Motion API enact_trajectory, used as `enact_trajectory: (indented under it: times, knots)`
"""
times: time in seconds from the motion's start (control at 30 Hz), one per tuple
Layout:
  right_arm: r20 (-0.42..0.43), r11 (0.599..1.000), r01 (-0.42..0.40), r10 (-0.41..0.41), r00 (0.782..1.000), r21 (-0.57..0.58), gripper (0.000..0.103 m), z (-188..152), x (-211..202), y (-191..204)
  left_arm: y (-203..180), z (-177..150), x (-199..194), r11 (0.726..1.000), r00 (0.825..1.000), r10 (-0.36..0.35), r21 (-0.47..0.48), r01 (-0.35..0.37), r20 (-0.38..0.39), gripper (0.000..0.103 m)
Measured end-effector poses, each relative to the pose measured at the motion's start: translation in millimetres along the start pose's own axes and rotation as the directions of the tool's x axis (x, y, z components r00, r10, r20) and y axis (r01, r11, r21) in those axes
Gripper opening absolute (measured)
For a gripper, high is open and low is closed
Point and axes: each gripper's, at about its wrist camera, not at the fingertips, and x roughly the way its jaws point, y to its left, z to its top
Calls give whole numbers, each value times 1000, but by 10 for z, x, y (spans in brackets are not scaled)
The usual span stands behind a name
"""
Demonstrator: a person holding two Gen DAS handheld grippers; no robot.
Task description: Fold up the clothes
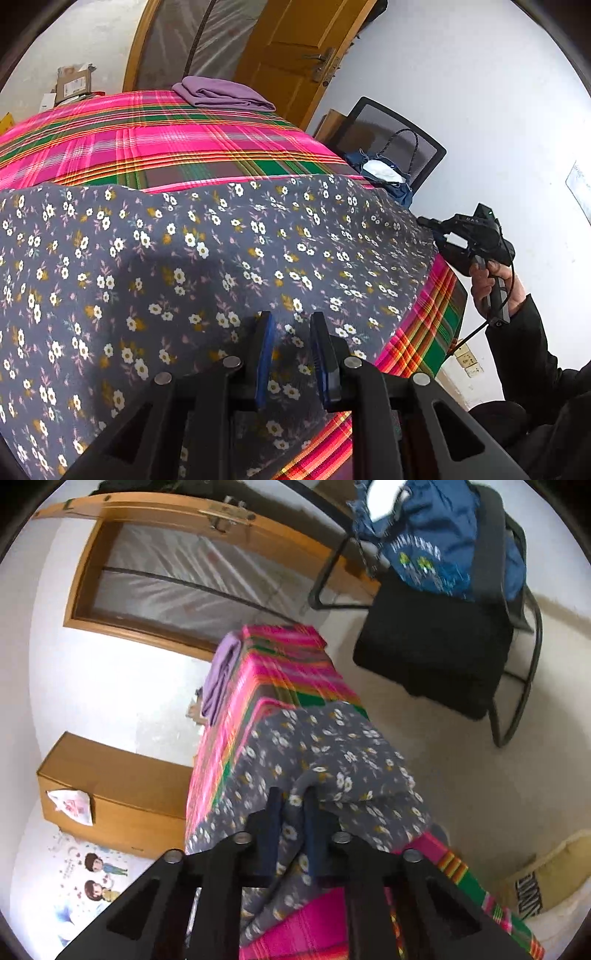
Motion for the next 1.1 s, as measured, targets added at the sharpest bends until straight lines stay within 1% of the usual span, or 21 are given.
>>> enact_trajectory:
  times: [0.2,0.37,0.47,0.57,0.63,0.7,0.8,0.87,0.9,0.93,1.03,1.1]
  knots:
    - [59,997,21,-17,998,-78,6,21,-73,198,2,0,-2,1000,1000,2,2,-2,-3,20]
    - [146,987,54,-31,989,-151,6,-12,-288,424,-20,1,-7,1000,1000,13,9,-13,-11,20]
    - [152,983,84,-59,987,-162,6,-41,-329,436,-46,2,-11,1000,1000,13,16,-13,-16,20]
    - [125,981,146,-130,984,-127,6,-57,-252,278,-80,1,-15,1000,1000,3,27,-2,-20,20]
    - [97,983,162,-154,983,-82,7,-79,-204,129,-102,-8,-27,999,1000,-2,39,3,-21,20]
    - [83,988,151,-147,986,-42,10,-98,-200,10,-115,-8,-37,999,1000,-7,46,8,-21,20]
    - [85,991,131,-131,988,6,13,-91,-251,-102,-145,2,-56,998,1000,-17,61,18,-20,20]
    - [91,989,144,-146,985,24,19,-85,-287,-138,-211,27,-52,996,999,-28,81,29,-18,20]
    - [86,989,145,-147,985,36,27,-89,-292,-163,-244,39,-45,995,999,-34,93,36,-17,20]
    - [78,989,140,-144,986,50,32,-95,-292,-192,-273,43,-38,994,999,-41,105,43,-18,20]
    - [48,989,117,-121,991,91,34,-125,-282,-281,-374,25,4,988,998,-55,145,60,-36,20]
    - [28,986,88,-93,995,138,34,-146,-239,-368,-444,5,41,983,997,-59,172,68,-55,21]
